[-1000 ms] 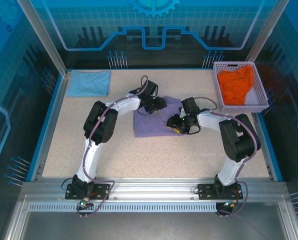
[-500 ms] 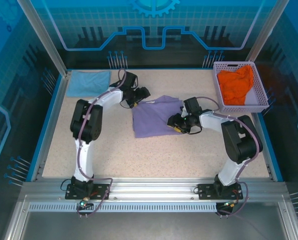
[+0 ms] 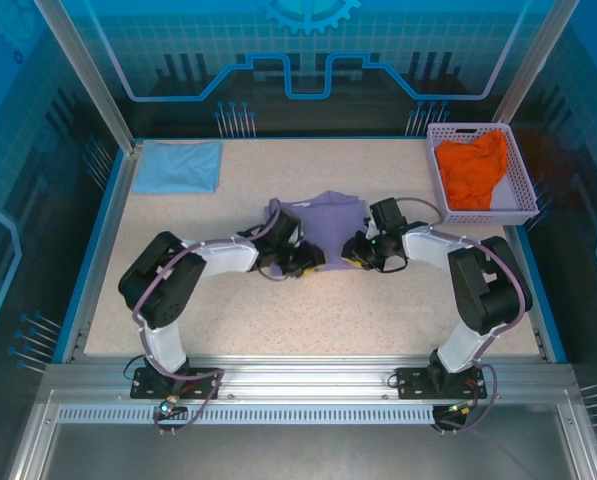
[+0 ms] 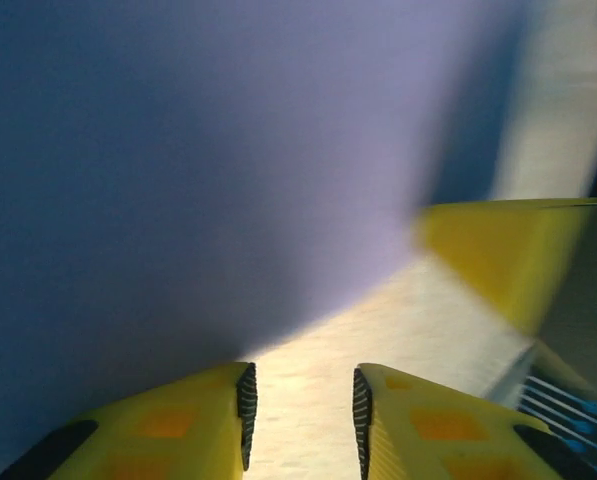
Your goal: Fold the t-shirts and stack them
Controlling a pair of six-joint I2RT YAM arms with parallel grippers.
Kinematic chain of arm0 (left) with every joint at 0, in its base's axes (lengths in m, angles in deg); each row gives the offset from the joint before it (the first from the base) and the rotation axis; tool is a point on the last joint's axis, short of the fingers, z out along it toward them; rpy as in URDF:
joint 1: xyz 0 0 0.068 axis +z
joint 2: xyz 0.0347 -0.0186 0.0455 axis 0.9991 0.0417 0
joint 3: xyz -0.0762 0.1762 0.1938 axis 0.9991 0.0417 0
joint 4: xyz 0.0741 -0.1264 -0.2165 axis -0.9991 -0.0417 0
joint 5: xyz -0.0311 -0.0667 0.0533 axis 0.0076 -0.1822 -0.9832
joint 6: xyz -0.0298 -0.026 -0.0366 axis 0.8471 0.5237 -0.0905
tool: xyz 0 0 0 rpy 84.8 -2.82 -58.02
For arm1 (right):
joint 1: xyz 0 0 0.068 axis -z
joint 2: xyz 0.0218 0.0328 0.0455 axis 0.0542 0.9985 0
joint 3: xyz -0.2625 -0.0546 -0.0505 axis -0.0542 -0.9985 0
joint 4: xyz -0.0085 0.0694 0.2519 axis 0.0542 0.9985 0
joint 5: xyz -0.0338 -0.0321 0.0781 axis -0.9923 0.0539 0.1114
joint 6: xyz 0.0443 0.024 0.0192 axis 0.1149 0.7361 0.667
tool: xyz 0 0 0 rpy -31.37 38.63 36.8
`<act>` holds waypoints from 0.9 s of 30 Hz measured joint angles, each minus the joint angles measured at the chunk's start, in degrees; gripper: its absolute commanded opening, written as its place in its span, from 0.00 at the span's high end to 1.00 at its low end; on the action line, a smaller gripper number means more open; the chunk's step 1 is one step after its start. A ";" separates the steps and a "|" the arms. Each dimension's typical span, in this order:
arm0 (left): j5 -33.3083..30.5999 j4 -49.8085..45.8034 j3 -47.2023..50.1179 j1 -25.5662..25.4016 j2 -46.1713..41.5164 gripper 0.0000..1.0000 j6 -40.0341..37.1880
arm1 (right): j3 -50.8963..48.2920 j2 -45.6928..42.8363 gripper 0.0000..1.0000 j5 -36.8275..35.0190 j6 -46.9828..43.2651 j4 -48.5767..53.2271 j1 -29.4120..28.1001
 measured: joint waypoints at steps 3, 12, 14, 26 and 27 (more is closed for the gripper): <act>-1.07 2.97 5.14 0.72 -2.23 0.63 -0.11 | -3.21 -0.15 0.70 1.07 -0.02 -0.76 0.85; -3.85 2.97 17.16 7.82 -13.77 0.50 -0.55 | -7.63 -4.07 0.56 2.71 -1.57 -2.75 3.23; -4.85 -0.50 17.81 9.05 -16.50 0.44 -1.03 | -8.59 -5.92 0.50 2.34 -1.60 -2.03 3.21; -3.76 -8.35 4.50 17.88 -17.46 0.21 -9.97 | -6.43 -15.76 0.40 0.33 -1.81 5.44 4.92; -2.56 -6.69 3.45 18.58 -14.23 0.23 -10.40 | -5.16 -15.13 0.40 0.28 -1.99 5.88 5.31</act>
